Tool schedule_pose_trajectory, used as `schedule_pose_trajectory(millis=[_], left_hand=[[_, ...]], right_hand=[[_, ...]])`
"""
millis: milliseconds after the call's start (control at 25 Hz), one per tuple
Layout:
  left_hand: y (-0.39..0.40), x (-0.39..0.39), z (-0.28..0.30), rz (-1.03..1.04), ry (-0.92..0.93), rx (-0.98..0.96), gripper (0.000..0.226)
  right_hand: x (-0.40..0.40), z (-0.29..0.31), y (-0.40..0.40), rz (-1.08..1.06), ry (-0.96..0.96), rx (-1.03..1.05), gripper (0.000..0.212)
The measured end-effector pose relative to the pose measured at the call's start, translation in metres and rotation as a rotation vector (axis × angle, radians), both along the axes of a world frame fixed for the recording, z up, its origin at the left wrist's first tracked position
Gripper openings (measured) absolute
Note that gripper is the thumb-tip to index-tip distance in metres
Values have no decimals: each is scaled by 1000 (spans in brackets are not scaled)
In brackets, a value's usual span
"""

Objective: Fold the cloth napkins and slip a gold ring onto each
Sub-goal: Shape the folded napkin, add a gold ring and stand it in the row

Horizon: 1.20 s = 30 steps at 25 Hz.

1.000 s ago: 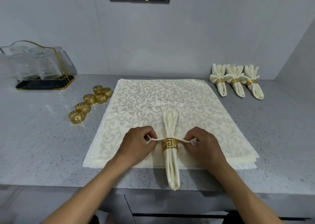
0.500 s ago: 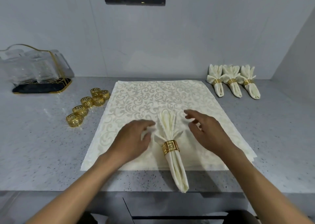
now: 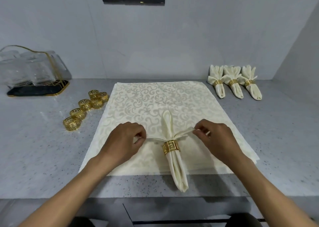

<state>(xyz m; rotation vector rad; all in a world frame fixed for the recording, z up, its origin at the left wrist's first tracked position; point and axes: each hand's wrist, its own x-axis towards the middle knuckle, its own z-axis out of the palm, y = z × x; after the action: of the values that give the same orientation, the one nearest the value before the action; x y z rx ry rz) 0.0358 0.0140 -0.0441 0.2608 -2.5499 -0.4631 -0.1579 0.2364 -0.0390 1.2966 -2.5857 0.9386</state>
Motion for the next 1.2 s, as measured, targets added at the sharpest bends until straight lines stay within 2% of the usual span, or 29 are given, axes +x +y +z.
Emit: schedule_pose_trajectory(millis=[80, 160, 280, 360, 520, 640, 720, 760, 840, 1000, 1200], left_hand=[[10, 14, -12, 35, 9, 45, 28], [28, 9, -20, 6, -28, 28, 27], [49, -13, -28, -67, -123, 20, 11], [56, -24, -29, -76, -167, 48, 8], [70, -47, -20, -127, -167, -7, 11], [85, -100, -5, -182, -168, -167, 17], [102, -156, 2, -245, -176, -346, 18], [115, -189, 6, -282, -184, -373, 22], [136, -254, 9, -314, -186, -375, 31], [165, -372, -7, -262, -309, -433, 28], [173, -394, -38, -175, -236, -260, 26]], right_hand=[[17, -4, 9, -86, -87, -39, 31], [46, -4, 6, -130, -100, -23, 39], [87, -2, -8, -107, -9, 268, 56], [93, -3, -12, -151, -13, 373, 48], [65, -1, -1, -237, -3, 335, 36], [15, 8, 28, -355, 34, 208, 31], [-34, 19, 54, -438, 57, 133, 31], [-62, 25, 68, -476, 76, 98, 30], [-123, 35, 94, -557, 136, 76, 30], [-255, 39, 128, -698, 233, 114, 33], [-376, 19, 124, -778, 230, 168, 33]])
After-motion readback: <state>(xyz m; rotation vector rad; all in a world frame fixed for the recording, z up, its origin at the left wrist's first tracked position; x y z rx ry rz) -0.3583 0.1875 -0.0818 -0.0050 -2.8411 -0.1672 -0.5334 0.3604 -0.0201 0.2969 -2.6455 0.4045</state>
